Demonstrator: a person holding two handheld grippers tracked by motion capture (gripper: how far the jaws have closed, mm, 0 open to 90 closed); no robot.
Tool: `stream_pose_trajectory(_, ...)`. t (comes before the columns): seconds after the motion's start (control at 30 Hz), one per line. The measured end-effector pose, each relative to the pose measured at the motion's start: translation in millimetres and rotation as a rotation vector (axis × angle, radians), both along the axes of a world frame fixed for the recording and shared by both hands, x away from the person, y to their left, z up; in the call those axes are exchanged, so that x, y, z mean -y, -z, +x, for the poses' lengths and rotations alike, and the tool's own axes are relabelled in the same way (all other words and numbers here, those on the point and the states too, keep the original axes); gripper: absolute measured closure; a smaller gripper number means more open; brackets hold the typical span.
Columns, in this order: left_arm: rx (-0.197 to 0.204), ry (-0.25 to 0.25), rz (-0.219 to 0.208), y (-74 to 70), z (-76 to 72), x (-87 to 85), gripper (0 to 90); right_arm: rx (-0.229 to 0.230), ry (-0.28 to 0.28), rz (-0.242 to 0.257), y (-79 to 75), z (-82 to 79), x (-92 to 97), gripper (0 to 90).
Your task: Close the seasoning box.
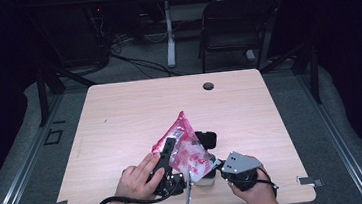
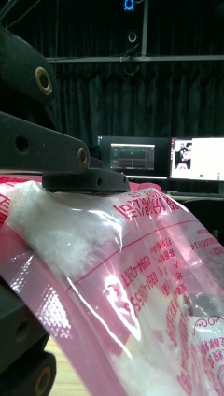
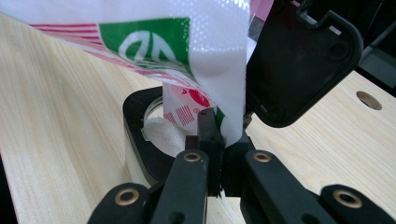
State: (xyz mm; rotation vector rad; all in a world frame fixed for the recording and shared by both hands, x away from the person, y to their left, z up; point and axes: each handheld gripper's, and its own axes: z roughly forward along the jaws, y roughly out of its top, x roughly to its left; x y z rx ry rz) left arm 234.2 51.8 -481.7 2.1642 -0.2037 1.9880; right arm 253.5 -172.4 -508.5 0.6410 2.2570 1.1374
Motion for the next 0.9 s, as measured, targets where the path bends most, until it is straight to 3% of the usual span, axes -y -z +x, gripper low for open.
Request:
stream_pose_trajectory(0.73,-0.009,-0.004,-0.010,2.4,1.4,-1.8,73.0,0.001,0.000,0.001,-0.1,-0.1,-0.1,89.3)
stream_pose_trajectory(0.77,-0.027,-0.015,-0.012,2.3,0.9,-2.0,73.0,0.001,0.001,0.001,-0.2,-0.1,-0.1,89.3)
stream_pose_trajectory(0.9,-0.027,-0.009,-0.018,2.3,2.1,-3.2,73.1,0.004,-0.001,0.001,-0.3,-0.3,-0.2,89.3)
